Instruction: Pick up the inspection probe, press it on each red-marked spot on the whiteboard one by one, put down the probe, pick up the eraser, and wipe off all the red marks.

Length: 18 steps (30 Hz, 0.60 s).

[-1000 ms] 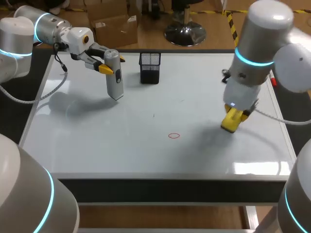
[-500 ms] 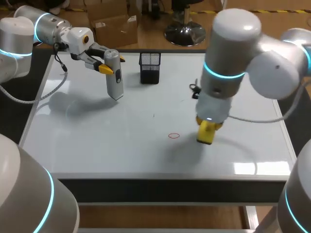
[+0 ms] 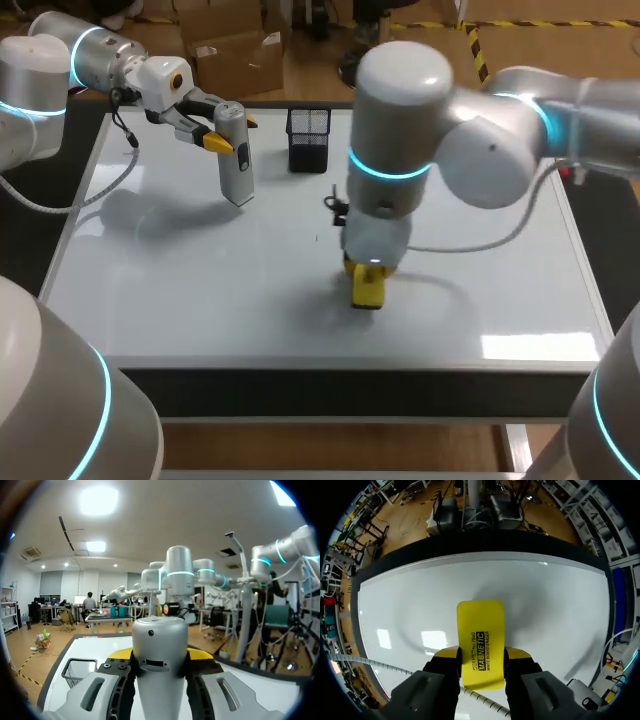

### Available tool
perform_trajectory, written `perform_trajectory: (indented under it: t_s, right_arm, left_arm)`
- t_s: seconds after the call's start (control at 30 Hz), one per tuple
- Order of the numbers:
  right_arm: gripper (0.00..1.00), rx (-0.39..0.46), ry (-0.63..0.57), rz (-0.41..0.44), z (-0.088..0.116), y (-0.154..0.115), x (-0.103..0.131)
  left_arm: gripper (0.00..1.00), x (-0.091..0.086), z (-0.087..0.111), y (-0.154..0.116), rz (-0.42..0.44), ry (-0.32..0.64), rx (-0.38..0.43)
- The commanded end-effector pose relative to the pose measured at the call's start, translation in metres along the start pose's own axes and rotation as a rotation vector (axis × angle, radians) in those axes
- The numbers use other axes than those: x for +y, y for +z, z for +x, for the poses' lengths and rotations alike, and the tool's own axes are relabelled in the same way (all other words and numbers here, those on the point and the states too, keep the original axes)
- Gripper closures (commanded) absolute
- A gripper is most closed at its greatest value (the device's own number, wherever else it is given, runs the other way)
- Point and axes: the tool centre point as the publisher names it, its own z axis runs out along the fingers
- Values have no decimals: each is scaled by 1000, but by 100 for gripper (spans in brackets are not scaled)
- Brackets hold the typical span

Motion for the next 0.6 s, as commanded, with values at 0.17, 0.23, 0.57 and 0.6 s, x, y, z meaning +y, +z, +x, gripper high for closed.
perform_trajectory:
  t_s: [0.17,0.23,0.57,0.6]
  right_arm:
    - [100,71,-38,2,-53,13,-10]
    - [100,66,-41,3,-55,14,-13]
    - [100,52,-50,-12,-56,21,-19]
    - [100,51,-49,-13,-56,22,-19]
  left_arm:
    - [100,-2,0,0,-3,-1,1]
    - [100,-2,0,0,-3,-1,1]
    - [100,-2,0,0,-3,-1,1]
    - [100,-2,0,0,-3,-1,1]
